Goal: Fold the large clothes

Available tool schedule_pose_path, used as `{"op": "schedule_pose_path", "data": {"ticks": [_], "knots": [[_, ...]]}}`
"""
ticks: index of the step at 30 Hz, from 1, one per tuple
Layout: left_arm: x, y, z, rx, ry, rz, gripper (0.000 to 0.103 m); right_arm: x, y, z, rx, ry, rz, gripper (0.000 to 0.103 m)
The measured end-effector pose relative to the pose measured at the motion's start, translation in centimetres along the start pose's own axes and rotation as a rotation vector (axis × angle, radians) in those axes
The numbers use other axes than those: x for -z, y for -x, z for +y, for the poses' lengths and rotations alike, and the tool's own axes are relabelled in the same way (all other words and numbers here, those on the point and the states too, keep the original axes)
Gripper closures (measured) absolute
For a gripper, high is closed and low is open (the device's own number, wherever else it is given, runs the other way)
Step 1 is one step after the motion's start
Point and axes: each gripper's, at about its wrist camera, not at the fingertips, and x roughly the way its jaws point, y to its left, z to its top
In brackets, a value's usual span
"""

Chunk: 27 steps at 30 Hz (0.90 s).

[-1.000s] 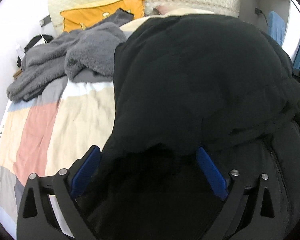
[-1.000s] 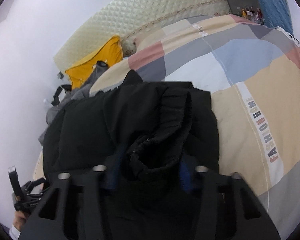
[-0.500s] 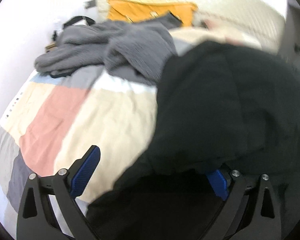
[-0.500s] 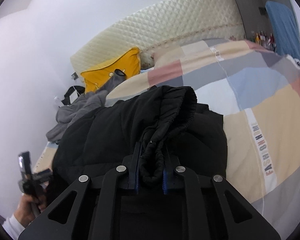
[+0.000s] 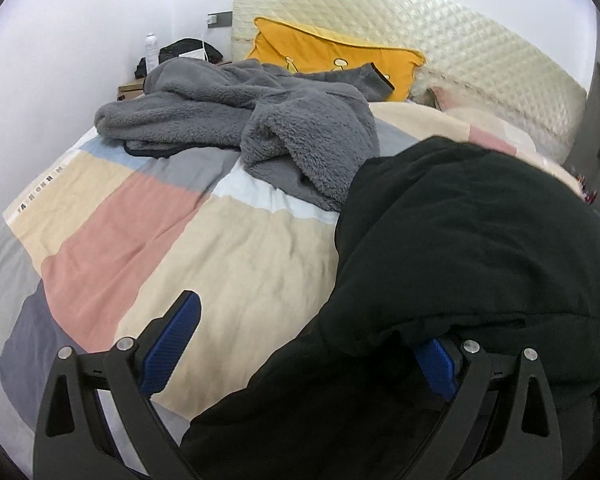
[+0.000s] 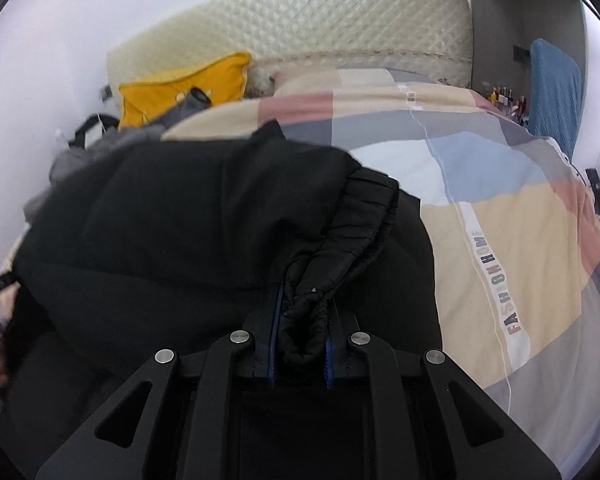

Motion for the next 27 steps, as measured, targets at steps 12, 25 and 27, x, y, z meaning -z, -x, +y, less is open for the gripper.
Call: {"op": "schedule_pose_path", "data": {"ticks": [12, 25, 27], "knots": [[0.5, -2.3, -1.1, -0.035, -0.071, 0.04, 0.005, 0.8, -4.4, -0.1, -0.006, 0.041, 0.039, 0.089], [0.0, 1.2, -0.6, 0.041, -0.051, 0.038, 0.005, 0.8, -0.1, -0.9, -0.03, -0.09, -0.004, 0.075], [-0.1, 3.4, -0.2, 0.062, -0.053, 0.002, 0.005, 1.1, 1.6, -0.8, -0.033, -0.109, -0.024, 0.071]]}}
